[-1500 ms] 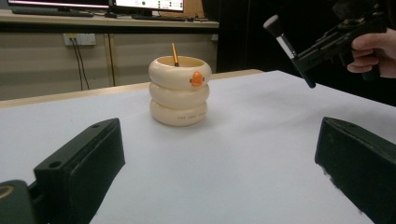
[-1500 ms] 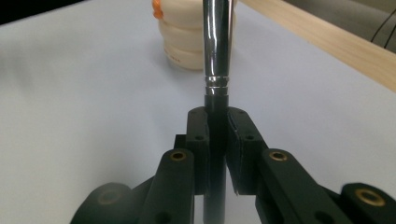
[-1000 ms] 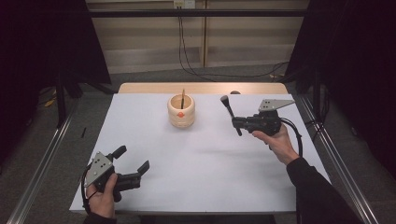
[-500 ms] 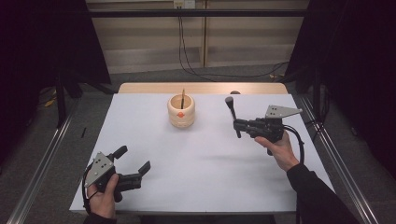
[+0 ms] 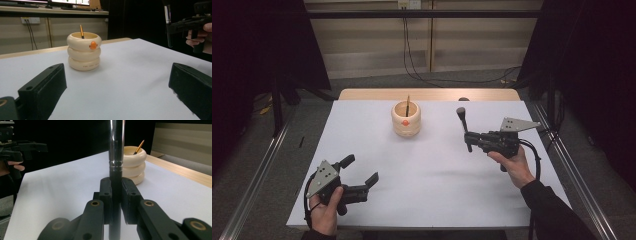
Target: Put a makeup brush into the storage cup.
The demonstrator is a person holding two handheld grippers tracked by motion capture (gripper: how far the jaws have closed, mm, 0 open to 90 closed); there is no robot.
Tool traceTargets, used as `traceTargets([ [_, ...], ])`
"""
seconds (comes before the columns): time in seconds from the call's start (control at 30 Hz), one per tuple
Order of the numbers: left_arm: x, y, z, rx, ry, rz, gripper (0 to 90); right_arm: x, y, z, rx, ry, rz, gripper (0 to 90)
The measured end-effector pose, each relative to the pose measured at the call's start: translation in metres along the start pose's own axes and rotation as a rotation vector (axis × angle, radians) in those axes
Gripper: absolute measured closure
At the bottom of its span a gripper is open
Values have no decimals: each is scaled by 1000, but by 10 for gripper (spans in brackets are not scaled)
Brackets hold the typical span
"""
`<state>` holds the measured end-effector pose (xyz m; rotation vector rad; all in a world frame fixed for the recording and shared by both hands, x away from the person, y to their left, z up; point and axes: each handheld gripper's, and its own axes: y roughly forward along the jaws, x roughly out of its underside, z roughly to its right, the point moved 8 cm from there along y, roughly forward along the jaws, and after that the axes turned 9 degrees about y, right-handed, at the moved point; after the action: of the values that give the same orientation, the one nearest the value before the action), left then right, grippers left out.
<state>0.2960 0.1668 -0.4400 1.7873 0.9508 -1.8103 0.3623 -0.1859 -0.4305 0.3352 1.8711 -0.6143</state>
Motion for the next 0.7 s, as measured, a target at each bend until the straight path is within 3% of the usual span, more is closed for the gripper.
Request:
traceTargets([
  [0.33,-11,10,15,67,35,25,13,2,-4,-16,-32,-22,-4,808],
  [0.43,-14,13,17,66,45,20,4,1,-6,-19,-30,-11,-2,808],
  [0.47,-16,15,18,74,31,26,3,1,-6,-20,-30,-13,1,808],
  [0.7,-26,27,24,95,61,44,9,2,-3,-24,-45,-20,-2,808],
])
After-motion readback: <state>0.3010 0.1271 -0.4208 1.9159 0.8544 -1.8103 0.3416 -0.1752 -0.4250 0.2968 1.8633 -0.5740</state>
